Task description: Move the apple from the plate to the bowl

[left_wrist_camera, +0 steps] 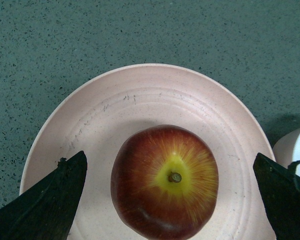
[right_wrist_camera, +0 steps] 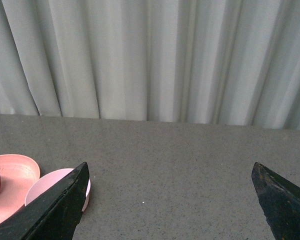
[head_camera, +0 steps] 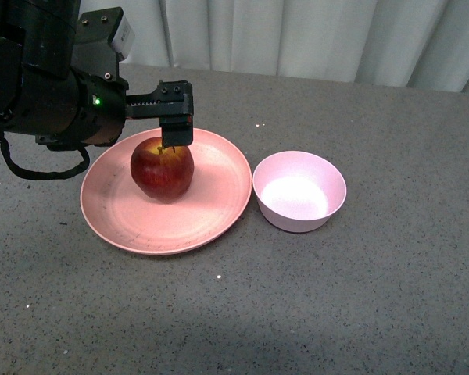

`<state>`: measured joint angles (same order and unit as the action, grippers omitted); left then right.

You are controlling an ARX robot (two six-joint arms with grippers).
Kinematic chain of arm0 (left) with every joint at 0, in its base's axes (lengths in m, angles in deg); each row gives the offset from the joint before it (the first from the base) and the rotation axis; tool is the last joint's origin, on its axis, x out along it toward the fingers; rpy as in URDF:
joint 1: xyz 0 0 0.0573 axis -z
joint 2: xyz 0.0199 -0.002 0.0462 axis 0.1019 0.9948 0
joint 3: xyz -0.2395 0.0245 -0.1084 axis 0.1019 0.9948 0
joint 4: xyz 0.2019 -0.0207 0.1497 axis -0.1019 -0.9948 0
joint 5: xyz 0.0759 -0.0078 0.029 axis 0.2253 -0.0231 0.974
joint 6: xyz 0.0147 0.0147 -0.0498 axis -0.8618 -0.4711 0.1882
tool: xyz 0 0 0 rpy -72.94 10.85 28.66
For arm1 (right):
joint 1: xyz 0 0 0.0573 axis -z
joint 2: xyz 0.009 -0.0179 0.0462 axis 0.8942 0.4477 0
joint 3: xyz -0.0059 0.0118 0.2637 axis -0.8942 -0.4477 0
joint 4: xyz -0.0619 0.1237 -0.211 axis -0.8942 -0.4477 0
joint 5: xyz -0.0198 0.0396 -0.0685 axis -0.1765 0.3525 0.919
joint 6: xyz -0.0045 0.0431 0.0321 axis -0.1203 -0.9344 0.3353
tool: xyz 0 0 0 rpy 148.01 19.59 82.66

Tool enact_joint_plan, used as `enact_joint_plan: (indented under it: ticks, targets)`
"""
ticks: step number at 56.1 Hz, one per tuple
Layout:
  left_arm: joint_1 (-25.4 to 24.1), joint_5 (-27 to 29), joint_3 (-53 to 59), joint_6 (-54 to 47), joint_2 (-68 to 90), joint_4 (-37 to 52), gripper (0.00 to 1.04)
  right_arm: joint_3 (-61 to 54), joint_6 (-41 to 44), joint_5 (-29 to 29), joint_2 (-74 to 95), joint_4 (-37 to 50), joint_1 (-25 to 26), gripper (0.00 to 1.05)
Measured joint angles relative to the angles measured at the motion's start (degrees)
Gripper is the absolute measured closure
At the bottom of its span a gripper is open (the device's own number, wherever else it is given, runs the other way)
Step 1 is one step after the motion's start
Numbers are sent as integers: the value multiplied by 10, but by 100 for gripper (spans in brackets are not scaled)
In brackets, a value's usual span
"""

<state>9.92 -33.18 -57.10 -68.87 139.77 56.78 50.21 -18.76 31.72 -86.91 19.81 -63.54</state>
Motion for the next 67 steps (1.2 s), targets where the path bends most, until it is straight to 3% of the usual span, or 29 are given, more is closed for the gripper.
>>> enact_joint_plan:
  ticks: [34,42,57,67]
  targets:
    - [0,-9,-9,-2,41,-16,7,0,0,0,0,0,0,9]
    - [3,-11,-9,-7,46,-17,31,0,0,0,0,0,0,9]
    - [19,-26,-8,-3,34,-16,34,0,0,0,0,0,0,9]
    - [56,-38,-9,7,3,-3,34,0,0,0,0,0,0,9]
